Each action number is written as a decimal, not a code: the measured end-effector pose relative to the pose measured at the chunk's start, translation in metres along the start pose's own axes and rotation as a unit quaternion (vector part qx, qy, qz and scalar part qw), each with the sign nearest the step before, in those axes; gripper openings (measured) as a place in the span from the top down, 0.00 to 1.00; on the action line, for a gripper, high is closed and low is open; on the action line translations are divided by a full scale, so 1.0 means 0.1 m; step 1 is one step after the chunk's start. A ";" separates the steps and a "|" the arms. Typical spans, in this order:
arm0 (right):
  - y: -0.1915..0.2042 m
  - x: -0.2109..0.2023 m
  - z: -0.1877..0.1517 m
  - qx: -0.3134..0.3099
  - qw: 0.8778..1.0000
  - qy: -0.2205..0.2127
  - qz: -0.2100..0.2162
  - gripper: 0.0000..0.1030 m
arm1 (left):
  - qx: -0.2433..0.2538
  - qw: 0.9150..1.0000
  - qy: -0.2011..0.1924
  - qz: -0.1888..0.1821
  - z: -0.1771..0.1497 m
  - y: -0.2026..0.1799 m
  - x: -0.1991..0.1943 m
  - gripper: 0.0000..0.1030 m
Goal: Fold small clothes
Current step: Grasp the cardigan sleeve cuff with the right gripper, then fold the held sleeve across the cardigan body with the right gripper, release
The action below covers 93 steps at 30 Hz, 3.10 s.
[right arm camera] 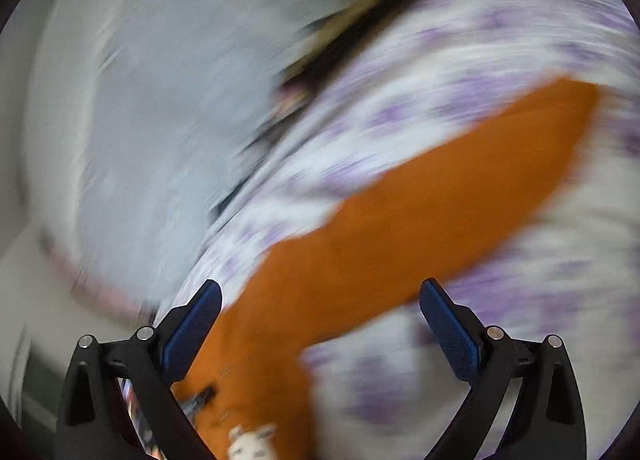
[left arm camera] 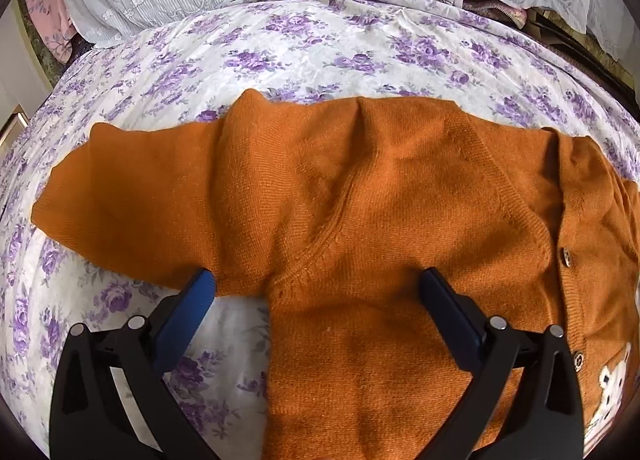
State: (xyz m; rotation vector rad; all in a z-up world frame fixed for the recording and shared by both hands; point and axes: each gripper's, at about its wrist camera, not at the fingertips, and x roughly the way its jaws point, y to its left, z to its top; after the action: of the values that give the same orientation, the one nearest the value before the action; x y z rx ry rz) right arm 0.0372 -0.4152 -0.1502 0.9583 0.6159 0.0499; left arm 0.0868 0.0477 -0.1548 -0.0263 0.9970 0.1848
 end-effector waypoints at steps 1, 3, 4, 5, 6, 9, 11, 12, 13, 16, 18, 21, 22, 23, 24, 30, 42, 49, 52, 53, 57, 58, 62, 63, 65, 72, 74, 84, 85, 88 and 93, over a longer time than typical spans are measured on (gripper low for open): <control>-0.11 -0.06 0.05 0.020 1.000 -0.014 -0.001 0.07 | 0.000 1.000 0.000 0.001 0.00 -0.01 0.00 0.04; -0.21 -0.11 0.15 0.038 0.999 -0.030 -0.011 0.11 | 0.000 1.000 -0.001 0.001 -0.01 -0.01 0.00 0.04; -0.19 -0.11 0.17 0.034 0.999 -0.037 -0.018 0.11 | 0.000 1.000 -0.001 0.001 -0.01 -0.01 0.00 0.04; -0.20 -0.10 0.18 0.036 0.998 -0.044 -0.021 0.11 | 0.000 1.000 -0.001 0.001 -0.01 -0.01 0.00 0.04; -0.25 -0.09 0.20 0.055 0.997 -0.060 -0.020 0.12 | 0.000 1.000 -0.001 0.001 -0.01 -0.01 0.00 0.04; -0.38 -0.03 0.31 0.084 0.993 -0.070 -0.033 0.16 | 0.001 1.000 -0.001 0.001 -0.01 -0.01 -0.01 0.04; -0.42 0.07 0.42 0.087 0.993 -0.068 -0.048 0.16 | 0.001 1.000 -0.002 0.002 -0.01 -0.01 -0.01 0.04; -0.44 0.09 0.46 0.090 0.992 -0.071 -0.049 0.15 | 0.001 1.000 -0.002 0.002 -0.01 -0.01 -0.01 0.04; -0.45 0.13 0.51 0.093 0.991 -0.077 -0.051 0.15 | 0.001 1.000 -0.002 0.002 -0.02 -0.01 -0.01 0.04; -0.48 0.20 0.60 0.086 0.992 -0.075 -0.048 0.16 | 0.002 1.000 -0.003 0.003 -0.02 -0.01 -0.01 0.04; -0.49 0.17 0.57 0.074 0.992 -0.089 -0.053 0.26 | 0.002 1.000 -0.002 0.003 -0.02 -0.01 -0.01 0.04; -0.56 0.15 0.55 0.077 0.992 -0.083 -0.062 0.76 | 0.002 1.000 -0.003 0.004 -0.02 -0.01 -0.01 0.04; -0.69 0.14 0.54 0.115 0.989 -0.076 -0.048 0.89 | 0.003 1.000 -0.004 0.005 -0.02 -0.01 -0.01 0.04; -0.78 0.13 0.53 0.142 0.987 -0.074 -0.030 0.95 | 0.003 1.000 -0.004 0.005 -0.02 -0.01 -0.01 0.04; -0.88 0.13 0.51 0.167 0.983 -0.076 -0.002 0.95 | 0.003 1.000 -0.004 0.005 -0.02 -0.01 -0.01 0.04; -0.51 0.01 0.49 0.075 0.992 -0.100 0.008 0.95 | 0.003 1.000 -0.005 0.005 -0.02 -0.01 -0.02 0.04; 0.93 0.04 0.17 -0.123 0.989 -0.059 0.059 0.95 | 0.000 0.999 0.022 -0.049 0.14 0.03 -0.08 0.04; 1.56 0.23 -0.22 -0.172 0.980 -0.008 0.100 0.95 | -0.005 0.988 0.015 -0.150 0.45 -0.07 -0.29 0.04; 1.86 0.41 -0.41 -0.202 0.974 0.017 0.105 0.95 | 0.000 0.989 -0.007 -0.147 0.57 -0.08 -0.35 0.04; 1.93 0.45 -0.49 -0.211 0.971 0.025 0.107 0.95 | -0.002 0.989 -0.014 -0.146 0.58 -0.05 -0.37 0.04; 2.18 0.65 -0.78 -0.234 0.964 0.058 0.115 0.95 | -0.035 0.989 -0.016 -0.144 0.61 0.20 -0.28 0.04; 2.25 0.72 -0.86 -0.238 0.962 0.067 0.115 0.95 | -0.048 0.988 -0.012 -0.144 0.63 0.27 -0.24 0.04; 2.38 0.95 -1.18 -0.263 0.954 0.098 0.106 0.95 | -0.073 0.988 -0.018 -0.137 0.66 0.44 -0.22 0.04; 2.38 1.00 -1.26 -0.266 0.952 0.107 0.104 0.95 | -0.074 0.988 -0.018 -0.138 0.67 0.46 -0.22 0.04; 2.33 1.11 -1.40 -0.269 0.950 0.130 0.095 0.95 | -0.072 0.988 -0.021 -0.135 0.67 0.46 -0.23 0.04; 2.30 1.44 -1.85 -0.324 0.921 0.215 0.029 0.90 | -0.055 0.991 -0.013 -0.125 0.67 0.40 -0.19 0.04; 2.29 1.41 -1.89 -0.337 0.915 0.222 0.028 0.88 | -0.054 0.991 -0.011 -0.124 0.67 0.40 -0.18 0.04; 2.29 0.81 -1.51 -0.325 0.921 0.192 0.092 0.84 | -0.043 0.990 -0.009 -0.135 0.65 0.33 -0.29 0.04; 2.30 0.79 -1.50 -0.325 0.919 0.199 0.102 0.82 | -0.036 0.990 -0.011 -0.135 0.64 0.30 -0.32 0.04; 2.33 0.81 -1.62 -0.333 0.913 0.208 0.113 0.82 | -0.020 0.991 -0.009 -0.129 0.62 0.21 -0.30 0.04; 2.35 0.91 -1.69 -0.333 0.909 0.219 0.118 0.82 | -0.027 0.990 0.025 -0.135 0.57 0.22 -0.14 0.04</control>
State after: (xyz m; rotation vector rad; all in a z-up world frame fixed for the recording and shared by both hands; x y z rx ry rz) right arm 0.0786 -0.1230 -0.0806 0.3403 0.8173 0.6692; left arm 0.1229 0.0734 -0.1106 -0.2154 1.0276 -0.0368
